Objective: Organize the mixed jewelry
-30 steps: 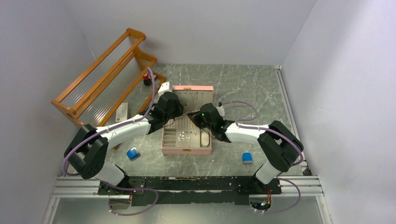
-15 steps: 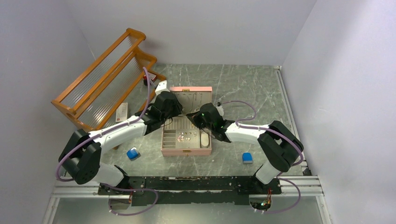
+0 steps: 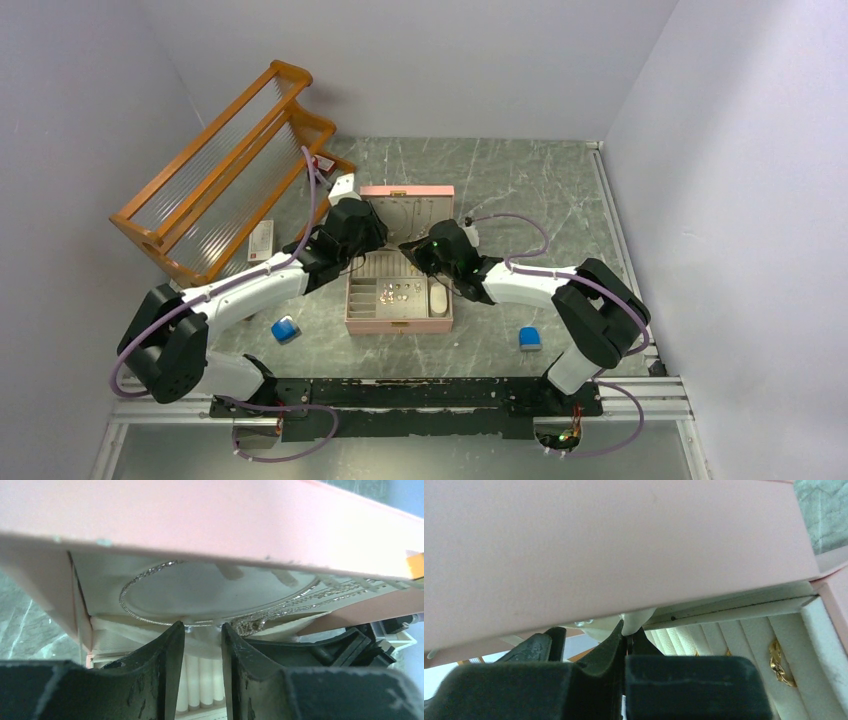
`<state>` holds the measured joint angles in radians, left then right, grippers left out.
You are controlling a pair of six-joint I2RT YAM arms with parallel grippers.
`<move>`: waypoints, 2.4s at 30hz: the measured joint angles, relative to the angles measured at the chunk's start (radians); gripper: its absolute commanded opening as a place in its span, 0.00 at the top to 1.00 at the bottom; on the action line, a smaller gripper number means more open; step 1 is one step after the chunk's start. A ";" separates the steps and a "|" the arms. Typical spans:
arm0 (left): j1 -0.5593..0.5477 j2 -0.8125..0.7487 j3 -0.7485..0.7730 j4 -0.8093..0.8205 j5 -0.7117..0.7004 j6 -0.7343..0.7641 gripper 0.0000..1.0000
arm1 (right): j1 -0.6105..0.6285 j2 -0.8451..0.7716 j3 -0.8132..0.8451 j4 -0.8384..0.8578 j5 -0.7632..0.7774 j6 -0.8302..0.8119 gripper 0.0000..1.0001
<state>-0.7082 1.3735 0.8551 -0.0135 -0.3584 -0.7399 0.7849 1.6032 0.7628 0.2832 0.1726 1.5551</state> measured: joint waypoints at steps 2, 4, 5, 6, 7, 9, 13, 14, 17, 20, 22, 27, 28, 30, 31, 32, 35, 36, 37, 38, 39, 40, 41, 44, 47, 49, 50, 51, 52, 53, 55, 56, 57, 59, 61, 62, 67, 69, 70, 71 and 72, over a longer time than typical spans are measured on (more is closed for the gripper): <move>0.000 0.000 0.000 0.018 0.008 0.005 0.62 | 0.000 -0.002 0.000 0.001 0.000 -0.011 1.00; 0.000 0.003 0.000 0.042 0.015 0.011 0.62 | 0.000 -0.006 0.000 0.002 0.000 -0.024 1.00; 0.000 0.009 0.000 0.055 0.019 0.013 0.63 | 0.000 -0.010 -0.001 0.002 0.000 -0.032 1.00; 0.000 0.015 0.000 0.063 0.019 0.014 0.63 | 0.000 -0.016 -0.002 0.002 -0.002 -0.041 1.00; 0.000 0.027 0.003 0.069 0.021 0.015 0.63 | 0.000 -0.021 -0.004 0.002 -0.003 -0.050 1.00; -0.002 0.047 0.008 0.069 0.027 0.014 0.64 | 0.000 -0.033 -0.010 0.003 -0.003 -0.075 1.00; -0.005 0.084 0.028 0.068 0.027 0.010 0.66 | -0.002 -0.038 -0.019 0.013 0.000 -0.114 1.00; -0.005 0.090 0.032 0.068 0.027 0.010 0.66 | -0.002 -0.039 -0.022 0.018 0.001 -0.120 1.00; -0.006 0.100 0.038 0.068 0.027 0.005 0.67 | -0.004 -0.047 -0.040 0.042 0.003 -0.136 1.00; -0.007 0.103 0.039 0.067 0.027 -0.001 0.69 | -0.005 -0.053 -0.054 0.063 0.007 -0.150 0.99; -0.007 0.105 0.042 0.063 0.027 -0.002 0.70 | -0.005 -0.058 -0.059 0.068 0.010 -0.158 0.97; -0.012 0.112 0.050 0.058 0.029 -0.002 0.73 | -0.005 -0.080 -0.072 0.066 0.020 -0.171 0.93; -0.012 0.112 0.050 0.057 0.029 -0.002 0.73 | -0.005 -0.086 -0.073 0.066 0.020 -0.173 0.93; -0.012 0.113 0.050 0.055 0.029 -0.002 0.74 | -0.005 -0.100 -0.076 0.067 0.020 -0.176 0.92; -0.012 0.114 0.050 0.053 0.029 -0.002 0.74 | -0.005 -0.105 -0.078 0.069 0.020 -0.177 0.92; -0.012 0.116 0.051 0.052 0.028 -0.002 0.75 | -0.005 -0.113 -0.080 0.071 0.018 -0.177 0.91; -0.010 0.124 0.053 0.051 0.023 -0.002 0.75 | 0.002 -0.132 -0.081 0.100 0.004 -0.177 0.91; -0.009 0.127 0.054 0.051 0.022 -0.002 0.75 | 0.003 -0.137 -0.081 0.112 0.000 -0.176 0.91; -0.009 0.130 0.055 0.051 0.021 -0.002 0.76 | 0.006 -0.140 -0.081 0.121 -0.003 -0.176 0.92; -0.008 0.133 0.056 0.049 0.021 -0.001 0.76 | 0.008 -0.143 -0.081 0.129 -0.005 -0.176 0.92; -0.008 0.134 0.059 0.046 0.020 -0.001 0.76 | 0.009 -0.145 -0.082 0.135 -0.006 -0.175 0.92; -0.008 0.136 0.064 0.040 0.020 -0.001 0.76 | 0.008 -0.147 -0.084 0.139 -0.006 -0.175 0.92; -0.008 0.138 0.068 0.037 0.020 -0.001 0.76 | 0.008 -0.149 -0.087 0.139 -0.005 -0.175 0.92; -0.008 0.140 0.074 0.029 0.021 0.001 0.76 | 0.008 -0.153 -0.092 0.136 -0.001 -0.172 0.91; -0.007 0.141 0.085 0.013 0.023 0.010 0.75 | 0.008 -0.168 -0.095 0.121 0.009 -0.172 0.86; -0.006 0.140 0.095 0.004 0.027 0.015 0.73 | 0.008 -0.183 -0.095 0.109 0.019 -0.173 0.82; -0.006 0.140 0.099 0.000 0.031 0.018 0.72 | 0.008 -0.193 -0.095 0.104 0.024 -0.174 0.80; -0.006 0.139 0.101 -0.004 0.034 0.019 0.71 | 0.008 -0.203 -0.095 0.099 0.029 -0.177 0.79; -0.006 0.137 0.103 -0.005 0.039 0.022 0.70 | 0.008 -0.212 -0.095 0.093 0.032 -0.180 0.78; -0.005 0.133 0.103 -0.006 0.043 0.022 0.69 | 0.008 -0.223 -0.095 0.088 0.037 -0.185 0.76; -0.003 0.122 0.104 -0.008 0.050 0.021 0.68 | 0.008 -0.247 -0.095 0.070 0.048 -0.200 0.73; -0.002 0.113 0.104 -0.011 0.053 0.021 0.67 | 0.008 -0.257 -0.095 0.061 0.053 -0.207 0.71; -0.001 0.104 0.104 -0.014 0.056 0.022 0.67 | 0.008 -0.269 -0.095 0.049 0.060 -0.217 0.70; 0.000 0.080 0.104 -0.023 0.060 0.021 0.66 | 0.008 -0.291 -0.095 0.031 0.069 -0.237 0.68; 0.001 0.057 0.103 -0.029 0.064 0.020 0.65 | 0.006 -0.312 -0.095 0.015 0.072 -0.259 0.67; 0.002 0.043 0.103 -0.034 0.067 0.019 0.64 | 0.003 -0.325 -0.094 0.004 0.075 -0.274 0.65; 0.014 -0.037 0.102 -0.064 0.072 0.017 0.53 | -0.014 -0.386 -0.081 -0.068 0.084 -0.367 0.56; 0.022 -0.084 0.092 -0.083 0.074 0.018 0.46 | -0.025 -0.417 -0.069 -0.107 0.090 -0.419 0.51; 0.025 -0.107 0.087 -0.093 0.074 0.019 0.40 | -0.030 -0.436 -0.061 -0.133 0.095 -0.447 0.48; 0.028 -0.138 0.079 -0.108 0.074 0.023 0.33 | -0.034 -0.453 -0.056 -0.150 0.100 -0.470 0.45; 0.030 -0.164 0.073 -0.120 0.073 0.029 0.28 | -0.038 -0.474 -0.049 -0.174 0.107 -0.503 0.43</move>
<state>-0.6781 1.2095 0.9283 -0.1337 -0.2852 -0.7109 0.7471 1.1290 0.7139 0.1089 0.2798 1.0519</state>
